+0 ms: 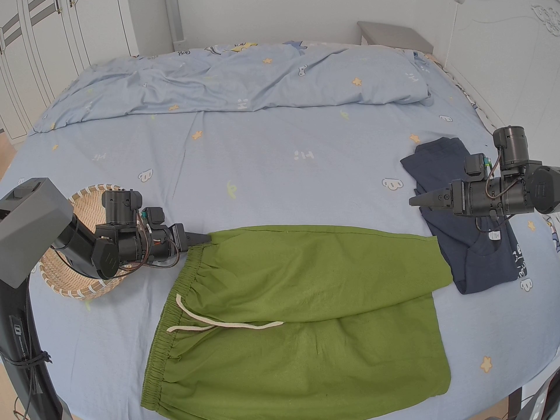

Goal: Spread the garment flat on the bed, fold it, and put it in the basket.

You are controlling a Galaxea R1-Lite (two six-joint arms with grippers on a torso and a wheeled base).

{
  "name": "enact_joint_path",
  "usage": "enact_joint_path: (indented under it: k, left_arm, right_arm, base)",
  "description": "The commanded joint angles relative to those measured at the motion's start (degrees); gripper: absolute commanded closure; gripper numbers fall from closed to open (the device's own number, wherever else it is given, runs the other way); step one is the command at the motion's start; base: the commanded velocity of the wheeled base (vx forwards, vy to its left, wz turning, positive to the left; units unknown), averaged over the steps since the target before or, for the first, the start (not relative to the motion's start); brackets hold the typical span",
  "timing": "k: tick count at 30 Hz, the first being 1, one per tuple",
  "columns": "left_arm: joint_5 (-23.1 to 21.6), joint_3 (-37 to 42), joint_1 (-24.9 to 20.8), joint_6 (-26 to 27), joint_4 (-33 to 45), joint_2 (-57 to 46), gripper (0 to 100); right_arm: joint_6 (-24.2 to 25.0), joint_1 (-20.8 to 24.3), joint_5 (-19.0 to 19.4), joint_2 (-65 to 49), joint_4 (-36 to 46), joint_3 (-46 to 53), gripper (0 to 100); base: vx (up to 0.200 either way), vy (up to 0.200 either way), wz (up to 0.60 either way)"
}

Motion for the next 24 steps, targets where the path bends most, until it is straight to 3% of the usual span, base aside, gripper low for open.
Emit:
enact_joint_path:
  k: [1,17,24]
  left_arm:
    - [-0.19,0.02,0.20,-0.01,-0.04,0.24,100]
    - [-0.19,1.34,1.78,-0.27,-0.04,-5.82,100]
    - [-0.45,2.83,2.57,-0.27,1.45,-8.02,100]
  right_arm:
    - [-0.01,0.08,0.03,-0.09,-0.01,0.00,0]
    - [-0.01,-0.72,-0.06,0.96,-0.18,-0.71,0]
    - [-0.01,-2.21,-0.94,6.59,-0.27,-3.25,0]
  base:
    - [0.000,0.000,0.00]
    - [0.000,0.000,0.00]
    - [0.000,0.000,0.00]
